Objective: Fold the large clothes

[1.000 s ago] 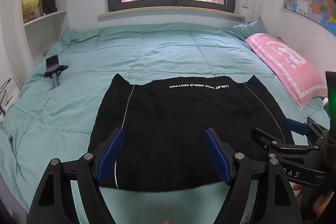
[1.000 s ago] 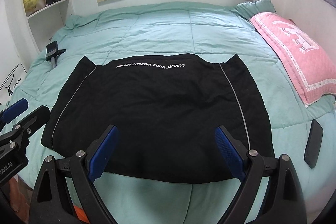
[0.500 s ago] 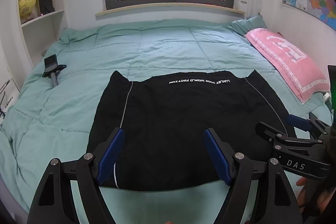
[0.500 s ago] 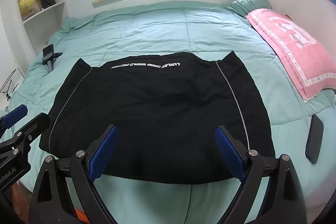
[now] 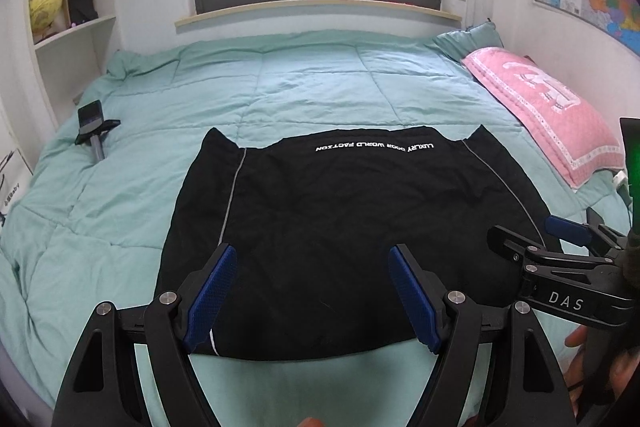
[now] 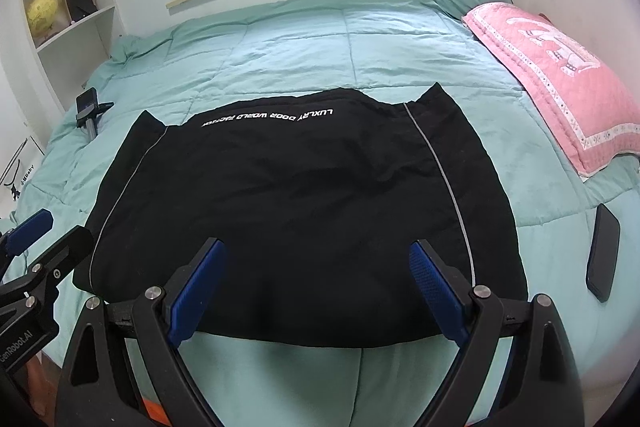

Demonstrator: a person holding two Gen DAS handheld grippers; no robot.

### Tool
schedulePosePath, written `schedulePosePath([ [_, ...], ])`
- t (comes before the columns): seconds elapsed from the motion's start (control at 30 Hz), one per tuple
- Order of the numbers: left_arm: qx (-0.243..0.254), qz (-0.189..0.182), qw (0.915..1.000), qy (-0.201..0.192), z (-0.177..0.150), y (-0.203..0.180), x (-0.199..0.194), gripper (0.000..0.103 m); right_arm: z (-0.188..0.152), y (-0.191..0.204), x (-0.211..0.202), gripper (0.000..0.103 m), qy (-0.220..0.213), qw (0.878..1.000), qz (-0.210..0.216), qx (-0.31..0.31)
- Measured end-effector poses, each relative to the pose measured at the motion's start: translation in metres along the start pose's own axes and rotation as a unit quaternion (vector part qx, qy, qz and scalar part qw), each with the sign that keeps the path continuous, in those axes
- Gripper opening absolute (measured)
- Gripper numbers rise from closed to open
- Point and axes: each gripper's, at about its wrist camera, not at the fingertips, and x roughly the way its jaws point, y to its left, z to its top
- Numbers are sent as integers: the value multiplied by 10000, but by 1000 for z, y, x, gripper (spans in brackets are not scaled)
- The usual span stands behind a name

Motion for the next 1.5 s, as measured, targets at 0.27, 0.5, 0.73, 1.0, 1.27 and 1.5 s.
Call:
schedulePosePath([
  [0.27,12,2,10000,53,-2,0,4,79,-2,5,0,94,-2,10000,-5,-24],
  [0.5,-30,49,10000,44,-3,0,4,79,-1,5,1,94,10,10000,-18,-35],
  [0.73,-10,2,10000,71,-5,-3,5,79,-1,4,2,94,34,10000,-9,-25],
  [1.0,38,33,10000,68,-4,-4,5,79,0,3,4,94,43,10000,-9,-34],
  [1.27,98,39,9999,73,-3,-6,7,79,0,4,6,94,64,9999,-3,-83],
  [1.5,79,10,9999,130,-1,-3,12,79,1,4,6,94,80,9999,-11,-63],
])
